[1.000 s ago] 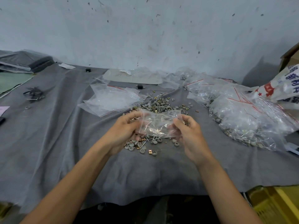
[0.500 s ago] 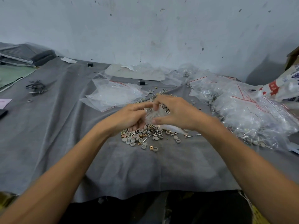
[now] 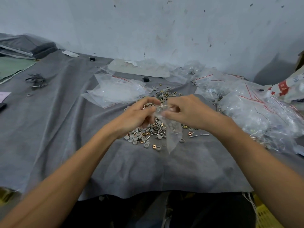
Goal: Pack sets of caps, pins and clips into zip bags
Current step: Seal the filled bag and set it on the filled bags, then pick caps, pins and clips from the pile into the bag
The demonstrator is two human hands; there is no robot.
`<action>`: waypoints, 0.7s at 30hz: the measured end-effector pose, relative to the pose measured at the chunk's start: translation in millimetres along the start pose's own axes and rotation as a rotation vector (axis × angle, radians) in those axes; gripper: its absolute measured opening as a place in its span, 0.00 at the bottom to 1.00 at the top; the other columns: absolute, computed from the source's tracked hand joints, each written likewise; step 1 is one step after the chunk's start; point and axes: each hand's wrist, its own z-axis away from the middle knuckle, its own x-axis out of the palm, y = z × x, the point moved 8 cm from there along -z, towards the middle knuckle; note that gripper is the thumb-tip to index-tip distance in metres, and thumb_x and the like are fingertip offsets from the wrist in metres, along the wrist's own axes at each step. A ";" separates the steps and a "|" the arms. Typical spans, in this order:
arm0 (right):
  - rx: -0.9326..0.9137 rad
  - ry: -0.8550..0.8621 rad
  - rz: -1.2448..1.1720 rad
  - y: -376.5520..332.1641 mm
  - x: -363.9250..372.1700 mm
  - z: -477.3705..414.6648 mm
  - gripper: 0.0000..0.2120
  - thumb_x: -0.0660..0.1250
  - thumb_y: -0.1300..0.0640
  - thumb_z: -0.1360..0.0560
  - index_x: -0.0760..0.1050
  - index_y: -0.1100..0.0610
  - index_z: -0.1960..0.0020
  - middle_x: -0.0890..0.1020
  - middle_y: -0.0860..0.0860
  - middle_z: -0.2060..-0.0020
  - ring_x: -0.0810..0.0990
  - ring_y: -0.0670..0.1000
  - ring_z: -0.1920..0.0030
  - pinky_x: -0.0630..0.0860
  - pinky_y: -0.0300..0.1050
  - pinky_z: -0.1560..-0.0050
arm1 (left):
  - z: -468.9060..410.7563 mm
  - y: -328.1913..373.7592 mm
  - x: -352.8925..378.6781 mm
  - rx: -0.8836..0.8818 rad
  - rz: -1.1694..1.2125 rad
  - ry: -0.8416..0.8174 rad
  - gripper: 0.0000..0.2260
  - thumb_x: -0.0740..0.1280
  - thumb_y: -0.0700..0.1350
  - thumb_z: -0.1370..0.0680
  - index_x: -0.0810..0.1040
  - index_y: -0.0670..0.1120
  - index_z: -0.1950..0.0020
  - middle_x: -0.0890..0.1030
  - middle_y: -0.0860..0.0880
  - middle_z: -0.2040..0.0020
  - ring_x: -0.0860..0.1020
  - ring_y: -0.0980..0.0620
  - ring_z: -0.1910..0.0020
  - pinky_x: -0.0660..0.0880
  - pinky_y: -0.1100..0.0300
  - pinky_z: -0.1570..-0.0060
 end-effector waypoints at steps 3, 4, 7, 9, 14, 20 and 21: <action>0.063 0.071 -0.026 22.1 -6.0 12.6 0.13 0.70 0.49 0.22 0.68 0.50 0.59 0.74 0.42 0.67 0.72 0.45 0.65 0.69 0.47 0.63 | 17.0 -22.2 -20.2 0.009 -0.178 0.216 0.08 0.61 0.49 0.16 0.77 0.62 0.45 0.79 0.55 0.66 0.74 0.56 0.68 0.71 0.56 0.66; 0.079 0.075 -0.009 28.3 -4.3 18.0 0.11 0.71 0.48 0.22 0.69 0.48 0.56 0.76 0.41 0.64 0.75 0.46 0.62 0.71 0.46 0.62 | 27.7 -32.0 -27.0 0.025 -0.327 0.309 0.07 0.63 0.48 0.17 0.77 0.61 0.48 0.79 0.57 0.66 0.74 0.58 0.68 0.71 0.57 0.65; 0.070 0.149 0.091 34.2 17.7 35.9 0.17 0.70 0.47 0.22 0.66 0.45 0.38 0.81 0.45 0.54 0.79 0.53 0.52 0.73 0.48 0.57 | 60.4 -62.2 -29.9 0.016 -0.572 0.448 0.04 0.69 0.48 0.22 0.77 0.58 0.53 0.78 0.59 0.61 0.74 0.62 0.64 0.69 0.59 0.62; 0.077 0.192 0.062 33.6 43.7 47.0 0.24 0.71 0.49 0.22 0.63 0.46 0.31 0.82 0.49 0.51 0.80 0.56 0.48 0.74 0.49 0.56 | 70.0 -75.4 -24.9 0.005 -0.647 0.431 0.05 0.69 0.54 0.26 0.76 0.56 0.53 0.76 0.59 0.58 0.75 0.60 0.59 0.70 0.58 0.59; 0.203 0.435 -0.022 39.2 80.5 66.4 0.20 0.72 0.46 0.25 0.70 0.48 0.37 0.84 0.47 0.51 0.79 0.51 0.47 0.73 0.44 0.58 | 64.5 -83.2 -13.2 -0.040 -0.800 0.324 0.18 0.71 0.59 0.24 0.78 0.51 0.39 0.74 0.51 0.45 0.73 0.51 0.44 0.72 0.54 0.42; 0.309 0.632 -0.131 34.4 105.2 76.2 0.20 0.71 0.50 0.22 0.76 0.52 0.32 0.77 0.50 0.42 0.76 0.50 0.44 0.79 0.44 0.49 | 56.0 -70.1 -11.9 -0.008 -0.866 0.329 0.16 0.68 0.54 0.20 0.79 0.50 0.34 0.78 0.50 0.42 0.76 0.49 0.42 0.74 0.54 0.43; 0.304 0.659 -0.168 33.7 106.1 77.4 0.20 0.71 0.52 0.22 0.76 0.53 0.31 0.76 0.51 0.43 0.77 0.50 0.46 0.81 0.46 0.49 | 56.3 -66.8 -10.5 0.017 -0.887 0.333 0.16 0.67 0.52 0.19 0.80 0.49 0.34 0.79 0.49 0.42 0.77 0.48 0.42 0.74 0.54 0.44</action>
